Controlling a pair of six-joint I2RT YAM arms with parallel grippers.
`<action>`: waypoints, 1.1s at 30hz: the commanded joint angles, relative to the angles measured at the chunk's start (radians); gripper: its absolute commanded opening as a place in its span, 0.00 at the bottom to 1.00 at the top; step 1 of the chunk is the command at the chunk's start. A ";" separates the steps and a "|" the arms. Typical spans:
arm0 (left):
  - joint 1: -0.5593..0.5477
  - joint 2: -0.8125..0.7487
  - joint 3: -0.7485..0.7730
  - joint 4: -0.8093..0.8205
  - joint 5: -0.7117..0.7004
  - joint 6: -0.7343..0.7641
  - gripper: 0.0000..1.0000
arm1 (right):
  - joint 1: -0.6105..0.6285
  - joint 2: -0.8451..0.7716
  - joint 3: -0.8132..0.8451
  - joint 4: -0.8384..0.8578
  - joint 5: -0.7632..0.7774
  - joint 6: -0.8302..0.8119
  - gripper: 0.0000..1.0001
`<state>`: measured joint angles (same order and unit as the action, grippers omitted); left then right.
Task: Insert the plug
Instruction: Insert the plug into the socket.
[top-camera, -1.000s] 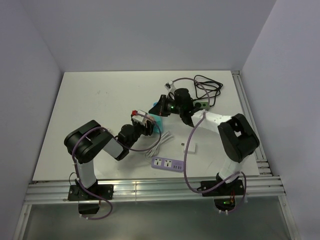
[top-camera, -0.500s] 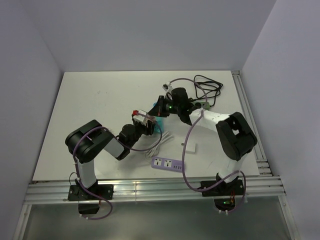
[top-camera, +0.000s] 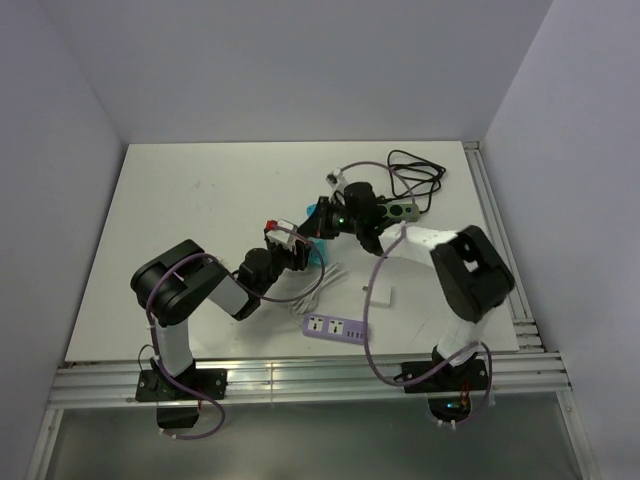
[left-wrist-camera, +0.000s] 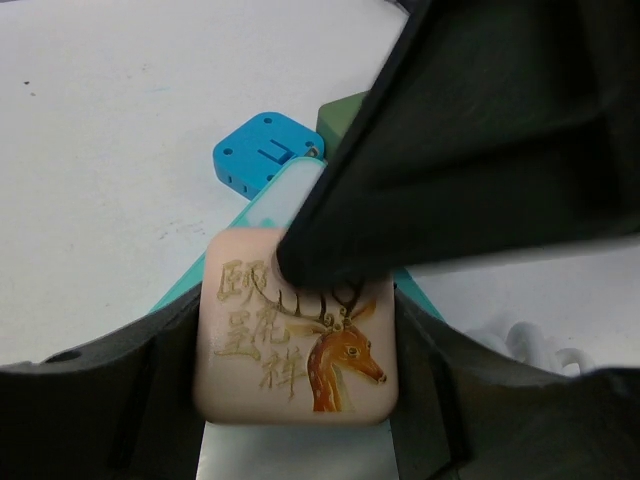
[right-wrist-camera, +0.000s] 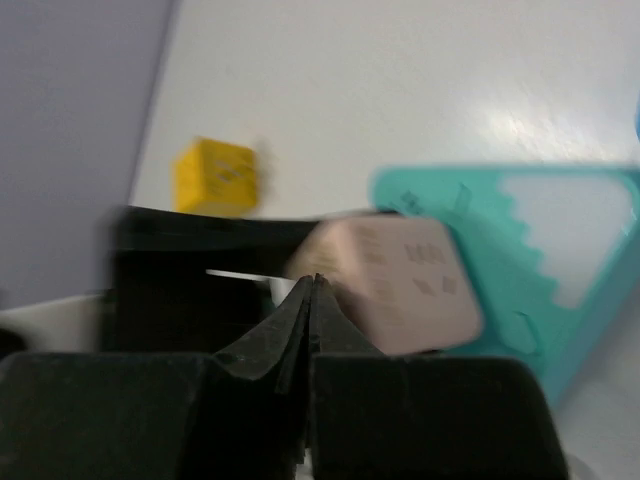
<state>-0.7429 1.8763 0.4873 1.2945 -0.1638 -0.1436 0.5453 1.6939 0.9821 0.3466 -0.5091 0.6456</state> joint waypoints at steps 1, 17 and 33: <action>-0.013 0.078 -0.052 -0.345 0.026 -0.024 0.00 | -0.011 0.172 -0.069 0.037 -0.008 0.009 0.00; -0.016 0.081 -0.038 -0.363 0.014 -0.025 0.00 | -0.061 -0.058 -0.005 -0.007 -0.052 0.037 0.00; -0.018 0.075 -0.036 -0.370 0.012 -0.024 0.00 | -0.056 0.209 -0.118 0.153 -0.080 0.057 0.00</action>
<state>-0.7498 1.8824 0.5018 1.2644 -0.1734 -0.1307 0.4988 1.8057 0.8940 0.5056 -0.6186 0.7296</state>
